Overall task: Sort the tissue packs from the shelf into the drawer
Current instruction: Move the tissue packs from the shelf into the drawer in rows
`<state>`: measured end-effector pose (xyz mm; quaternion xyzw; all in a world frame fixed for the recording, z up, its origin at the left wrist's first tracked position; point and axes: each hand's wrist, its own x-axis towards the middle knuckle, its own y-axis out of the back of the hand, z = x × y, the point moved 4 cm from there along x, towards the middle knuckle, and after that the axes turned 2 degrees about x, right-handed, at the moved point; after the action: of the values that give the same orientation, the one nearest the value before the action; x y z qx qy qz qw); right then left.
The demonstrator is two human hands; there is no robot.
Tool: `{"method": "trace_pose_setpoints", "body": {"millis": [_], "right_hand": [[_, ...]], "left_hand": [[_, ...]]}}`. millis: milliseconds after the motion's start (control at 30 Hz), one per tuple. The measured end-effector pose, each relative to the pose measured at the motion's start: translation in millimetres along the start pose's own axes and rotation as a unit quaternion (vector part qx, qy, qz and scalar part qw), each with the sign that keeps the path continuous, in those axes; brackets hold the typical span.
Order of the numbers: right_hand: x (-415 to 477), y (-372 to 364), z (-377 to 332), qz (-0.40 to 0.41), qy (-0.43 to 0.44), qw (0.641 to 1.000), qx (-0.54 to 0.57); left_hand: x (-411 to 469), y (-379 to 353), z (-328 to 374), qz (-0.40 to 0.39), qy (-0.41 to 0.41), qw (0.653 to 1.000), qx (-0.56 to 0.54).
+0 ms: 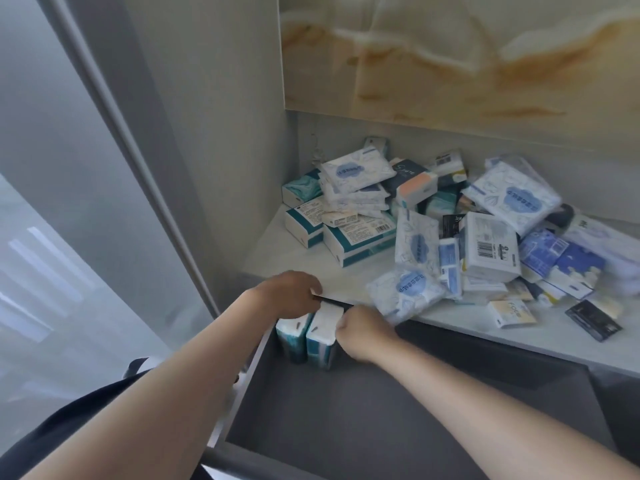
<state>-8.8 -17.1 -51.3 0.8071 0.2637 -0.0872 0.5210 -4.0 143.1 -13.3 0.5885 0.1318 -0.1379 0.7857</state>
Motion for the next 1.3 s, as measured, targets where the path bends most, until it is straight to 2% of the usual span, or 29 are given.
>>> {"method": "trace_pose_setpoints", "body": {"millis": [167, 233, 300, 400, 467, 633, 700, 767, 833, 900, 967, 1100, 1200, 1300], "right_hand": [[12.4, 67.7, -39.9, 0.159, 0.085, 0.984, 0.007], [27.3, 88.6, -46.8, 0.211, 0.114, 0.970, -0.029], [44.9, 99.7, -48.1, 0.230, 0.117, 0.962, -0.089], [68.8, 95.0, -38.8, 0.177, 0.068, 0.961, -0.200], [75.1, 83.1, -32.1, 0.136, 0.054, 0.970, -0.195], [69.1, 73.0, -31.5, 0.225, 0.169, 0.949, -0.142], [70.8, 77.0, -32.6, 0.211, 0.186, 0.951, -0.126], [75.0, 82.1, -33.4, 0.189, 0.185, 0.955, -0.137], [80.3, 85.4, -36.3, 0.158, 0.174, 0.955, -0.181], [86.3, 86.3, -40.7, 0.131, 0.165, 0.950, -0.230], [92.0, 86.4, -44.9, 0.115, 0.157, 0.951, -0.241], [101.0, 87.7, -46.4, 0.107, 0.153, 0.958, -0.219], [108.9, 86.5, -43.2, 0.111, 0.165, 0.951, -0.237], [112.6, 91.7, -42.9, 0.117, 0.176, 0.946, -0.247]], "left_hand": [[11.3, 39.6, -17.1, 0.160, 0.028, 0.981, -0.103], [18.5, 45.9, -25.6, 0.192, 0.027, 0.973, -0.123], [27.4, 47.4, -27.9, 0.201, 0.014, 0.972, -0.119], [44.0, 40.6, -18.8, 0.187, -0.006, 0.972, -0.142], [54.7, 30.1, -6.6, 0.159, -0.020, 0.971, -0.176], [68.8, 23.2, 3.0, 0.184, -0.016, 0.950, -0.252], [68.7, 21.3, -3.8, 0.186, 0.005, 0.949, -0.254], [66.3, 20.1, -8.3, 0.181, 0.017, 0.966, -0.185], [62.4, 30.8, -14.2, 0.236, 0.031, 0.960, -0.144], [57.2, 46.2, -24.0, 0.310, 0.057, 0.931, -0.186], [60.0, 54.5, -37.3, 0.335, 0.078, 0.915, -0.212], [81.4, 49.0, -53.7, 0.271, 0.103, 0.927, -0.238], [104.7, 38.2, -54.1, 0.208, 0.080, 0.941, -0.254], [112.1, 39.5, -55.2, 0.213, 0.059, 0.931, -0.290]]}}
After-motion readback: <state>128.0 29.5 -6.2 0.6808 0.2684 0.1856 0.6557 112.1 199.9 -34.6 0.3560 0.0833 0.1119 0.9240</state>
